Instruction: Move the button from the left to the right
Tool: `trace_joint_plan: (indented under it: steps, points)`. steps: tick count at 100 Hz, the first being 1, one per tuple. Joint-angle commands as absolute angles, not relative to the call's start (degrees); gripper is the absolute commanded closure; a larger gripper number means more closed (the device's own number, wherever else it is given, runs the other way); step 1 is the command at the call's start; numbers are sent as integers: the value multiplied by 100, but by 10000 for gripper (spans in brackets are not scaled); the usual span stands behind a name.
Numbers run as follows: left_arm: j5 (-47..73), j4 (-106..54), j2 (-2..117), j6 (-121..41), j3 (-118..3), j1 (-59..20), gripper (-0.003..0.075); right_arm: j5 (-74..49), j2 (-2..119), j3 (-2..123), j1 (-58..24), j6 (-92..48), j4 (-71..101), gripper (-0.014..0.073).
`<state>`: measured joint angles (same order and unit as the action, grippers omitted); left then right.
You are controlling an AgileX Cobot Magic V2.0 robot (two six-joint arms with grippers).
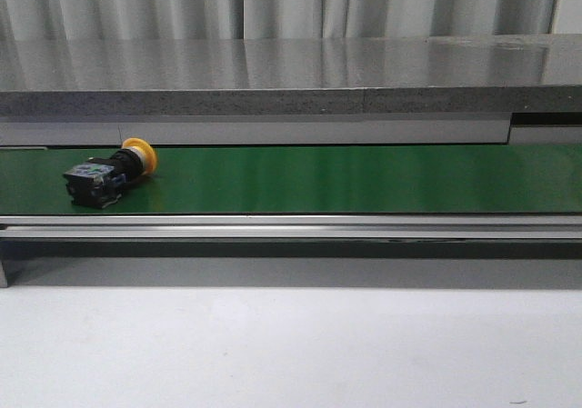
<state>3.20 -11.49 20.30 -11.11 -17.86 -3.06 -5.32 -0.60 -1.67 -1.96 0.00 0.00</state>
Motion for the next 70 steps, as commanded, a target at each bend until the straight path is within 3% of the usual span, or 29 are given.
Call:
trace_joint_plan:
  steps: [1, 11, 35, 70]
  points:
    - [-205, -1222, 2066, -1048, -1942, -301, 203, -65, -143, -171, -201, 0, -31, 661]
    - [-205, -1222, 2066, -1048, -1942, -301, 321, -65, -143, -171, -201, 0, -31, 661]
    - [-205, -1222, 2066, -1048, -1942, -301, 711, -65, -143, -171, -201, 0, -31, 661]
    - [-166, -1222, 2066, -1048, -1942, -301, 715, -65, -143, -171, -201, 0, -31, 661]
